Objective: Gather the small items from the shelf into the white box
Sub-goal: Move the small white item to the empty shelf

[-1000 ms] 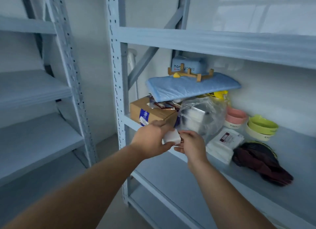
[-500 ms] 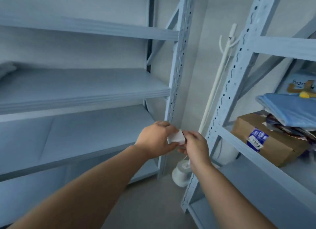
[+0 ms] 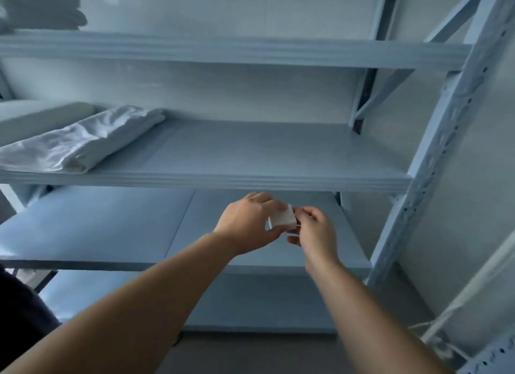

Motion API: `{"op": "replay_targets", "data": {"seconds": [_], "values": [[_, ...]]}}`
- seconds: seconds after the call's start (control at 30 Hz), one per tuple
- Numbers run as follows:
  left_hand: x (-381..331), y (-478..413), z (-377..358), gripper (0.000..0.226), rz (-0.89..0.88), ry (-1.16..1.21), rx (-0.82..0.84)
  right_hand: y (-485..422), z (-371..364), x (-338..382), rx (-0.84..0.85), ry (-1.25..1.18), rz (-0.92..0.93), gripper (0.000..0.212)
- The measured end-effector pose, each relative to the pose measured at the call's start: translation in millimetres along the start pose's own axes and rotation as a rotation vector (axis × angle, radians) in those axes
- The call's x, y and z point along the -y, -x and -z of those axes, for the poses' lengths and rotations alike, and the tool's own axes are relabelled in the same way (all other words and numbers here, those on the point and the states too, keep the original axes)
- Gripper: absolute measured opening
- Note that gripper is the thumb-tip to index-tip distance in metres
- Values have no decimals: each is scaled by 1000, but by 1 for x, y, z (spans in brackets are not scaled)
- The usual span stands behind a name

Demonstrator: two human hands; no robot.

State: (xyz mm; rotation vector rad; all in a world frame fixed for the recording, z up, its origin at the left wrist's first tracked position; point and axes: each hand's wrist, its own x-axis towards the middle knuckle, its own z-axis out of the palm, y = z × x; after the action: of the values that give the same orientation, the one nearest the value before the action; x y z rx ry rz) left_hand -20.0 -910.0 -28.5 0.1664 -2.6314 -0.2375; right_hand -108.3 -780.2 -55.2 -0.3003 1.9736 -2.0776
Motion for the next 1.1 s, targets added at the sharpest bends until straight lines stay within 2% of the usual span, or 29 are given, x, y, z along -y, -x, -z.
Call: {"op": "replay_targets", "data": {"seconds": [0.13,0.33,0.5,0.67,0.87,1.1], "values": [[40,-40,5,45,69,-71,-35,-55,-38,13,90,1,13,13],[104,-85,5,45,75,-135,-47,-119,-97,17,114,28,32,10],[178,-114,-3,45,95,-125,-68,-166,-160,14,98,71,53,9],[251,-149,-6,44,5,-114,-74,-205,-219,15,12,137,85,9],[330,-189,-4,45,1,-47,-11,-252,-283,21,-47,372,144,16],[376,-216,-30,45,15,-5,71,-289,-312,10,-7,677,136,31]]}}
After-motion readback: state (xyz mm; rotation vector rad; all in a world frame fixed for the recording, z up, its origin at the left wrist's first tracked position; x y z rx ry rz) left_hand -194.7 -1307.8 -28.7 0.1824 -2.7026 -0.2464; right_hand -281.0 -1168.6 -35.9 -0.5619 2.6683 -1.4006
